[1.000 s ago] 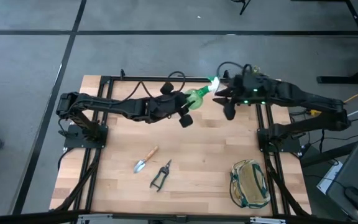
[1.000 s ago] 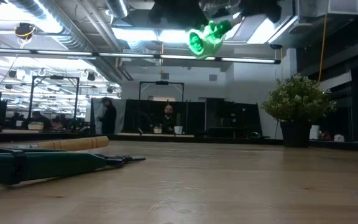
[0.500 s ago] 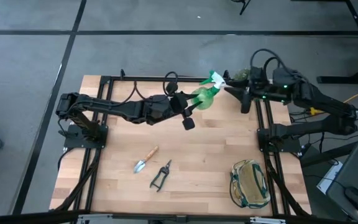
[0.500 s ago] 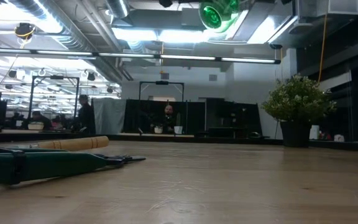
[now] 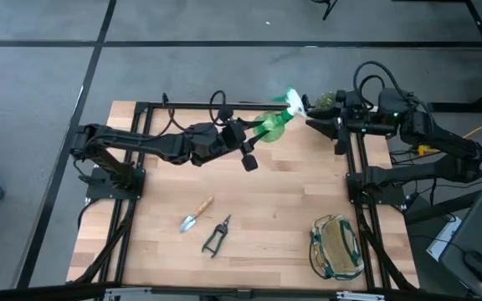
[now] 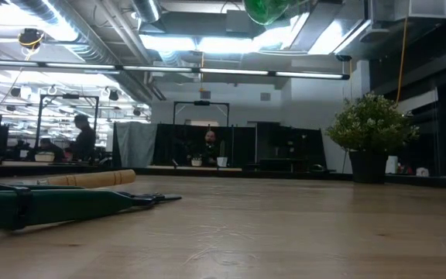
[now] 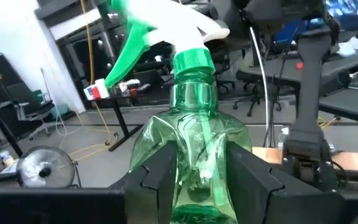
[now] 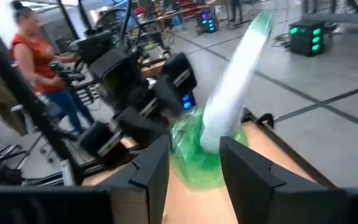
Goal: Pick & Place Garden tools in Gardening bag
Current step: Put the green spray bottle into the gardening bag
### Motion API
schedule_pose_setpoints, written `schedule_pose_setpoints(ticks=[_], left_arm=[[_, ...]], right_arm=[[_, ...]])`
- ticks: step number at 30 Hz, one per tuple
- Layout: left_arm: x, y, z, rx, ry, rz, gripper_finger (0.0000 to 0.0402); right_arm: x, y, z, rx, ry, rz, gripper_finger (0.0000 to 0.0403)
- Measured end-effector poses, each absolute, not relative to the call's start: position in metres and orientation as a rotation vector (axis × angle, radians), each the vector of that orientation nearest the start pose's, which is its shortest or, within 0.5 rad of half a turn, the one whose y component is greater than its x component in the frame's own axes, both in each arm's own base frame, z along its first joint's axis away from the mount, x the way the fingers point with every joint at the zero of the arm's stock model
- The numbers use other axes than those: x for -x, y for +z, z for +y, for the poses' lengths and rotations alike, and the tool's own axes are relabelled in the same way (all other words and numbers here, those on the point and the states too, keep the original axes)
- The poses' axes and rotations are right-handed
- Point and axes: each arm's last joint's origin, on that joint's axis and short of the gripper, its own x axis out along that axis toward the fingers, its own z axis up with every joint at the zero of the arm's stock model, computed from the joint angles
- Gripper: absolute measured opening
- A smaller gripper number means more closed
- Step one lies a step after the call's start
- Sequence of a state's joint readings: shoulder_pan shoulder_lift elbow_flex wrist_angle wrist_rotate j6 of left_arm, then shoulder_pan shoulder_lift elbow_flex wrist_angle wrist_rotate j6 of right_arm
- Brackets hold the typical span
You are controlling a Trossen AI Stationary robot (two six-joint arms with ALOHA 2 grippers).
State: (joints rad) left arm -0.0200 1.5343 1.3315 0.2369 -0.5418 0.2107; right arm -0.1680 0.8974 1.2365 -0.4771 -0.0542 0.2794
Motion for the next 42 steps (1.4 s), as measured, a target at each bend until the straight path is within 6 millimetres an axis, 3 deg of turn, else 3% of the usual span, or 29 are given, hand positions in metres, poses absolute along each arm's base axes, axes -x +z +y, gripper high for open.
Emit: schedule_pose_setpoints(ticks=[8, 14, 24, 32, 42], left_arm=[[-0.335, 0.405, 0.013, -0.170, 0.562, -0.070, 0.0111], [-0.333, 0.409, 0.011, -0.153, 0.540, -0.099, 0.0110], [-0.331, 0.413, 0.005, -0.188, 0.483, -0.117, 0.0108], [-0.331, 0.411, 0.002, -0.191, 0.489, -0.099, 0.0109], [-0.332, 0.411, 0.001, -0.194, 0.470, -0.100, 0.0109]], right_arm=[[-0.166, 0.438, -0.026, -0.286, -0.095, 0.078, 0.0184], [-0.189, 0.447, -0.029, -0.225, -0.075, -0.057, 0.0216], [-0.225, 0.431, -0.037, -0.202, -0.130, -0.001, 0.0224], [-0.218, 0.444, -0.037, -0.180, -0.153, -0.120, 0.0224], [-0.220, 0.447, -0.037, -0.158, -0.156, -0.151, 0.0224]])
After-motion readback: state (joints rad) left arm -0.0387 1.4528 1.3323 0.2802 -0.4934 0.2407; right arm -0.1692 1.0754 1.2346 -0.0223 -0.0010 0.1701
